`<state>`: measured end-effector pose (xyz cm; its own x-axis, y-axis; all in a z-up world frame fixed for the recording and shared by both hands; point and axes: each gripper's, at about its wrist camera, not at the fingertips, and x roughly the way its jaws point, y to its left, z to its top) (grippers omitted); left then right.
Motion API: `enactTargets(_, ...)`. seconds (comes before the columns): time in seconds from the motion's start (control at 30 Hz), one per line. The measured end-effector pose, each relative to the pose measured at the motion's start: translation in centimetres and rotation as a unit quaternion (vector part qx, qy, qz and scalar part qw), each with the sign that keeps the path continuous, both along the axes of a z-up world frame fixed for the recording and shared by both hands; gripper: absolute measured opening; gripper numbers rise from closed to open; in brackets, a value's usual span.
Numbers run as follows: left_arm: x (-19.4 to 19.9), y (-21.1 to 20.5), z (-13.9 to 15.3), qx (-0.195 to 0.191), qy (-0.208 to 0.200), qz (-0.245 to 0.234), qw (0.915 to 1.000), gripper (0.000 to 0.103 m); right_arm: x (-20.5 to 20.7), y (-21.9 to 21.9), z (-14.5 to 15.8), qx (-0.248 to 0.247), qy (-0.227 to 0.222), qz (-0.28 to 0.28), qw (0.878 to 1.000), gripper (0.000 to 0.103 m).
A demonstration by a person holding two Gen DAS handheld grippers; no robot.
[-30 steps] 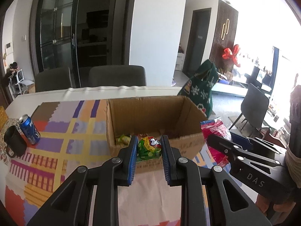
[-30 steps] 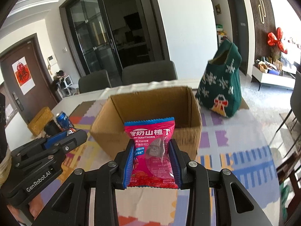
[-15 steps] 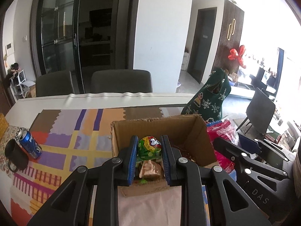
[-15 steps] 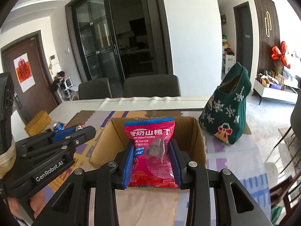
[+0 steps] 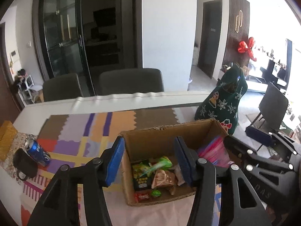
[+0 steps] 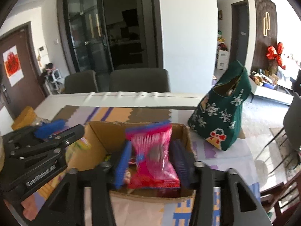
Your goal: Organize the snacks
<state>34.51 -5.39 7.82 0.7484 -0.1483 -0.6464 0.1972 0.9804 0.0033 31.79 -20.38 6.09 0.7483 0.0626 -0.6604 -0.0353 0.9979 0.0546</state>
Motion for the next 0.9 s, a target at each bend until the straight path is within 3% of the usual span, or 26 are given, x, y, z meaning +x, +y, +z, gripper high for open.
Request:
enactTargets(0.5,-8.3,2.1,1.2,0.009,-0.05,0.002,0.9987,0.071,-6.3,-0.4,0.9,0.004,-0.034,0.0,0.999,0.068)
enactTargets(0.63,-10.8,2.5,1.5,0.008,-0.061,0.004,0.9981,0.076,-8.8,-0.4,1.4,0.001,-0.053,-0.004,0.999,0.077)
enactTargets(0.9,-15.0,3.1,1.6,0.005,-0.08,0.008,0.9967,0.085,-13.0,-1.4,1.5,0.028,-0.056,-0.02,0.998,0.079)
